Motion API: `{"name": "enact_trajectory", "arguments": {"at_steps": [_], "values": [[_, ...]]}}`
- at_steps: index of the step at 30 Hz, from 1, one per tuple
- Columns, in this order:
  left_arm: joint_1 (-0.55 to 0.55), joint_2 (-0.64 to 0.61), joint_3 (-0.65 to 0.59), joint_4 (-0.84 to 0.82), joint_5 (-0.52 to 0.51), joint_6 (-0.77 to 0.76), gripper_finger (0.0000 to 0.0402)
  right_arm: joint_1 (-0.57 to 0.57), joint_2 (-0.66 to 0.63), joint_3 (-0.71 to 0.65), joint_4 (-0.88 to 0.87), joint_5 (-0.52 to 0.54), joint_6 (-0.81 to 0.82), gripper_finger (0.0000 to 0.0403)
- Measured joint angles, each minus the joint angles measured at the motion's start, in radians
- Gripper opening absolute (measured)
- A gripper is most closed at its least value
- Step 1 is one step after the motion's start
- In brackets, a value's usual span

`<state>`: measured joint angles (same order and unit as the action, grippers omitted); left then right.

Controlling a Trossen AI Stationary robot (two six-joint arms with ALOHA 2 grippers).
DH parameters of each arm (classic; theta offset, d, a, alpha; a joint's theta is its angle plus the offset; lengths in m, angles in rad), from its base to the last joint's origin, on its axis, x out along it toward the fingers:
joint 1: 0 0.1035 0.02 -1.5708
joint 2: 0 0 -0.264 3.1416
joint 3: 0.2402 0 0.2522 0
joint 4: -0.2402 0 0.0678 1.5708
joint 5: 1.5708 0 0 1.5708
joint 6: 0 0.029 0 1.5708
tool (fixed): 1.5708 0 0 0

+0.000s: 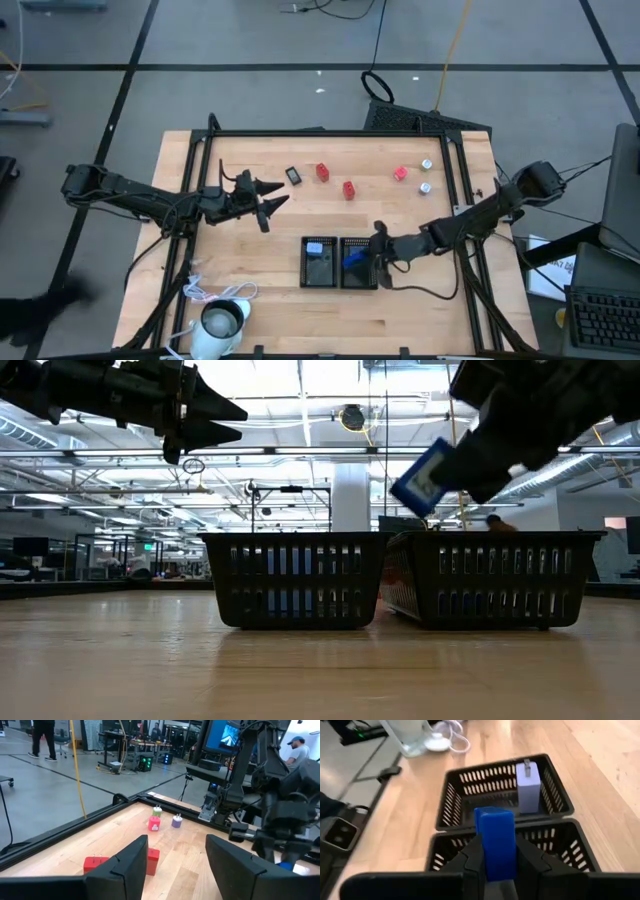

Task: Pick & Place Office items
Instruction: Put the blue digital clock into the right black basket, then put the black digital clock into the right black basket

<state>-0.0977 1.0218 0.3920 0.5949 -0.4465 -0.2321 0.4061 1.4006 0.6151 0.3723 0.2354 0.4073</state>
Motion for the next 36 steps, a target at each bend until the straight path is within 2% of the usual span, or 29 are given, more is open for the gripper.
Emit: {"name": "enact_trajectory", "arguments": {"at_steps": [5, 12, 23, 27, 31, 36], "values": [[0.0, 0.0, 0.0, 0.0, 0.0, 0.0, 0.0213, -0.007, 0.069, 0.0, 0.003, 0.027, -0.028, 0.0055], [0.0, 0.0, 0.0, 0.0, 0.0, 0.0, 0.0214, -0.013, 0.117, 0.0, 0.006, -0.001, -0.026, 0.0061], [0.0, 0.0, 0.0, 0.0, 0.0, 0.0, 0.0214, -0.014, 0.114, 0.0, 0.021, -0.001, 0.035, 0.0138], [0.0, 0.0, 0.0, 0.0, 0.0, 0.0, 0.0214, -0.014, 0.07, 0.0, 0.019, -0.007, 0.036, 0.0169], [0.0, 0.0, 0.0, 0.0, 0.0, 0.0, 0.0214, -0.023, -0.031, 0.0, 0.027, -0.085, 0.019, 0.0185], [0.0, 0.0, 0.0, 0.0, 0.0, 0.0, 0.0214, -0.044, -0.19, 0.0, 0.035, -0.105, -0.149, 0.0188]]}}
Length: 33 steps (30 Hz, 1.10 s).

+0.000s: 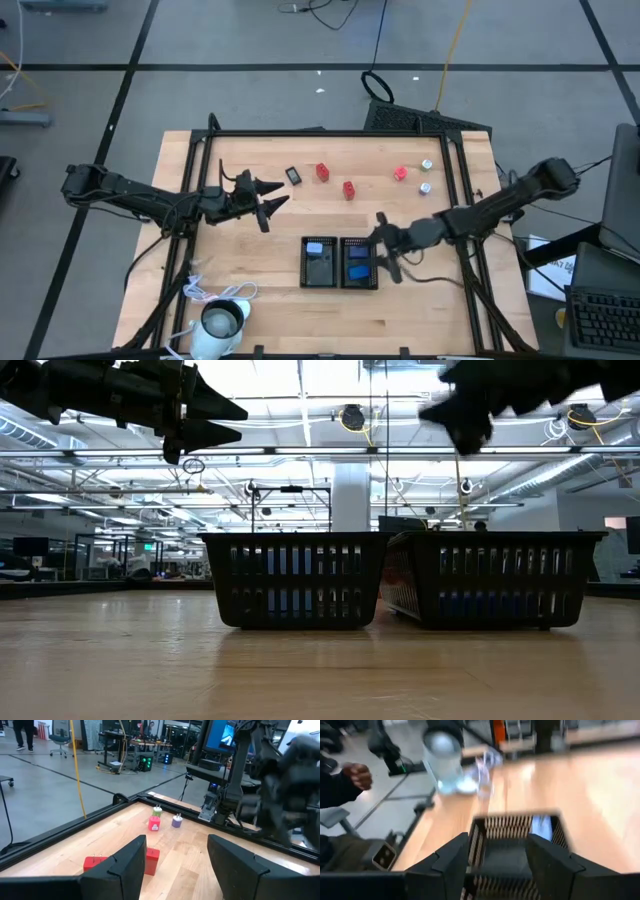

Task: Pick & Place Office items
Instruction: Put the black digital clock into the right black basket

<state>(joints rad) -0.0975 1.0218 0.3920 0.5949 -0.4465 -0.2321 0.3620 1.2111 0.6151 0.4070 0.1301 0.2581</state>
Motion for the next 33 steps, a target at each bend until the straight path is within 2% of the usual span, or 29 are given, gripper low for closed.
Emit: {"name": "enact_trajectory", "arguments": {"at_steps": [3, 7, 11, 17, 22, 24, 26, 30, 33], "values": [[0.0, 0.0, 0.0, 0.0, 0.0, 0.0, 0.0214, -0.016, -0.088, -0.004, 0.039, -0.001, -0.146, 0.0184], [0.0, 0.0, 0.0, 0.003, 0.0, 0.0, 0.0214, -0.058, -0.176, -0.073, 0.198, -0.002, -0.282, 0.0181], [0.0, 0.0, 0.0, 0.021, 0.0, -0.013, 0.0214, -0.115, -0.215, -0.184, 0.38, 0.0, -0.265, 0.0181], [0.0, 0.0, 0.0, 0.023, -0.003, 0.011, 0.0214, -0.149, -0.216, -0.321, 0.543, -0.001, -0.183, 0.0176], [0.014, 0.012, 0.012, 0.007, -0.003, -0.155, 0.0214, -0.17, -0.217, -0.36, 0.635, -0.001, -0.175, 0.0175], [0.043, 0.025, 0.061, -0.105, -0.003, -0.208, 0.0214, -0.178, -0.216, -0.36, 0.631, -0.003, -0.173, 0.0175], [0.077, 0.042, 0.148, -0.317, -0.009, -0.249, 0.0214, -0.184, -0.216, -0.36, 0.621, -0.003, -0.173, 0.0176], [0.16, 0.16, 0.351, -0.698, -0.026, -0.294, 0.0219, -0.187, -0.215, -0.361, 0.598, -0.004, -0.168, 0.0173], [0.229, 0.277, 0.468, -0.836, -0.02, -0.292, 0.0239, -0.187, -0.215, -0.361, 0.596, -0.004, -0.165, 0.0172]]}}
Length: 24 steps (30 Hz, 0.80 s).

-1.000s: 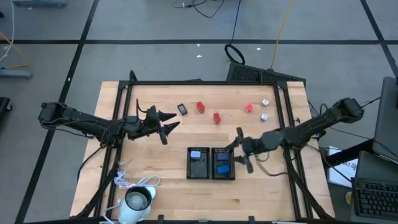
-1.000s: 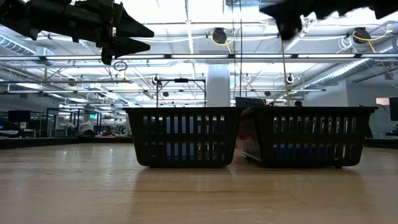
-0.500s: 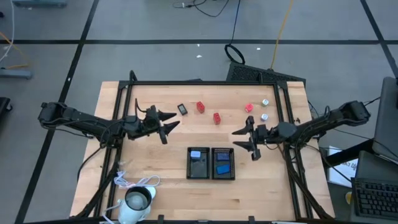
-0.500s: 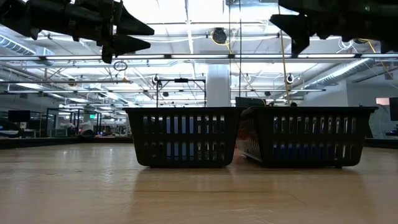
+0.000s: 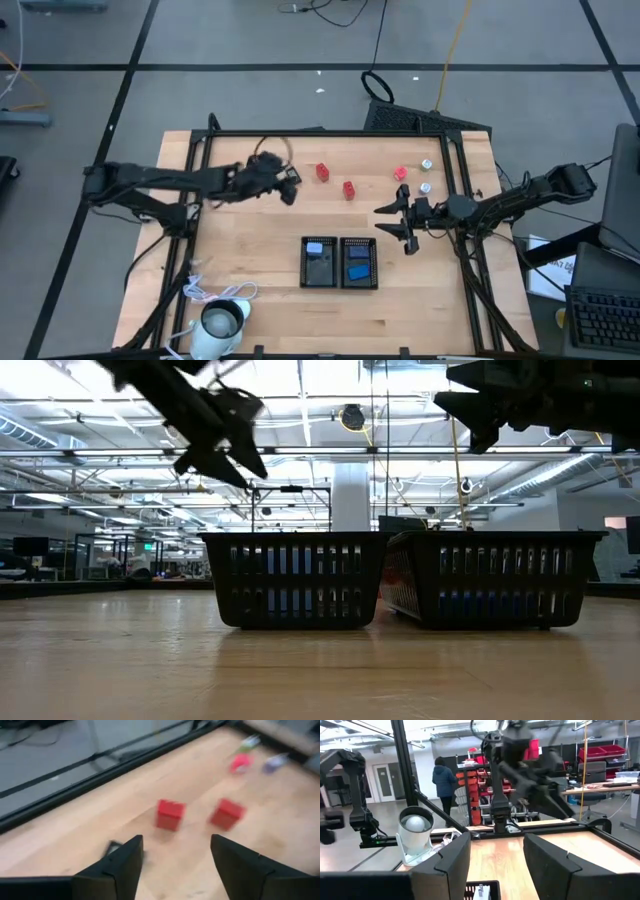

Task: Pick & Place Office items
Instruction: Put the black digital clock into the right black basket

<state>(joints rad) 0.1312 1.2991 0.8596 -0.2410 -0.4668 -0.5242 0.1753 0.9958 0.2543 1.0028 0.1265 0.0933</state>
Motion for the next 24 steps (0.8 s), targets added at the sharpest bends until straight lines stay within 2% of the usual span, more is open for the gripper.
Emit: {"name": "enact_trajectory", "arguments": {"at_steps": [3, 6, 11, 19, 24], "values": [[0.072, 0.127, 0.066, -0.078, -0.046, 0.007, 0.0264, 0.0, 0.0, 0.0, -0.001, 0.0, 0.0, 0.0172], [0.131, 0.239, 0.085, -0.065, -0.085, 0.053, 0.0281, 0.0, 0.0, 0.0, -0.001, 0.0, 0.0, 0.0171], [0.206, 0.389, 0.087, -0.041, -0.085, 0.081, 0.0284, 0.001, 0.0, 0.0, -0.002, 0.0, 0.0, 0.0171], [0.255, 0.501, 0.087, -0.044, -0.078, 0.071, 0.026, 0.001, 0.0, 0.0, -0.001, 0.0, 0.0, 0.0171], [0.246, 0.5, 0.089, -0.071, 0.047, 0.069, 0.0246, 0.001, 0.0, 0.0, -0.004, 0.0, 0.0, 0.0171]]}}
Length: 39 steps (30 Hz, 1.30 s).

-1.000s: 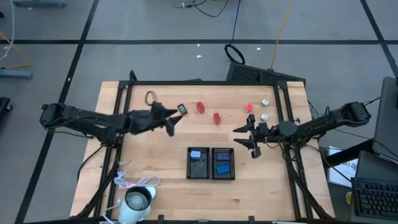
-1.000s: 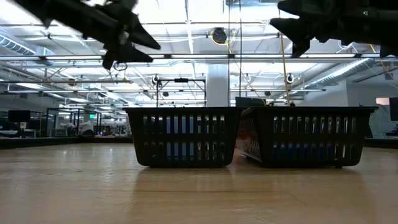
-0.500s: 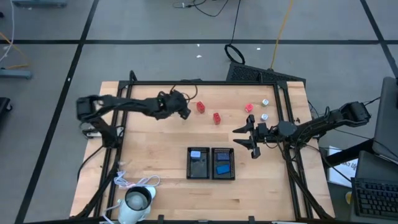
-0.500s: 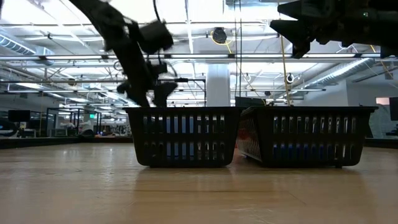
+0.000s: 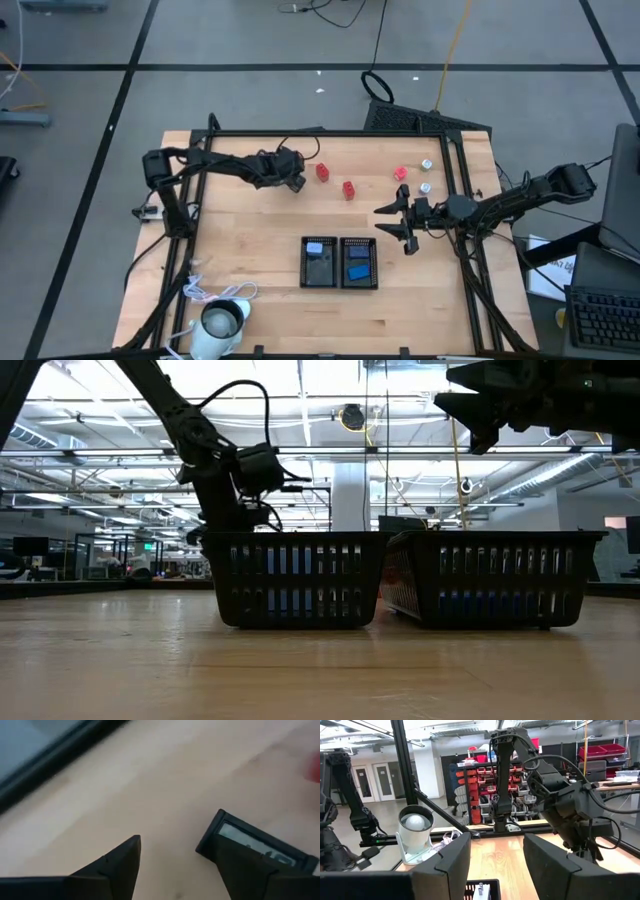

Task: Pick & Place Office items
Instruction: Put the black digital clock into the right black basket

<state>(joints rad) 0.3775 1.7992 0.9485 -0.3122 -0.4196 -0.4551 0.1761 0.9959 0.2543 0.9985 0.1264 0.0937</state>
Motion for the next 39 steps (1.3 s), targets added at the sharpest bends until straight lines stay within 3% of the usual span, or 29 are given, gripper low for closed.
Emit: {"name": "enact_trajectory", "arguments": {"at_steps": [9, 16, 24, 31, 39], "values": [[-0.019, -0.083, -0.004, -0.107, 0.273, -0.064, 0.0227, 0.0, 0.0, 0.0, -0.01, 0.0, 0.0, 0.0171], [-0.035, -0.153, -0.004, -0.086, 0.379, -0.06, 0.0242, 0.0, 0.0, 0.0, -0.017, 0.0, 0.0, 0.0171], [-0.112, -0.139, -0.004, -0.093, 0.36, 0.284, 0.028, 0.0, 0.0, 0.0, -0.032, -0.001, 0.0, 0.0171], [-0.132, -0.14, -0.004, -0.08, 0.154, 0.447, 0.0273, 0.0, 0.0, 0.0, -0.042, -0.001, 0.0, 0.0171], [-0.111, -0.135, -0.006, -0.097, 0.248, 0.525, 0.0243, 0.0, 0.0, 0.0, -0.041, -0.001, 0.011, 0.0171]]}}
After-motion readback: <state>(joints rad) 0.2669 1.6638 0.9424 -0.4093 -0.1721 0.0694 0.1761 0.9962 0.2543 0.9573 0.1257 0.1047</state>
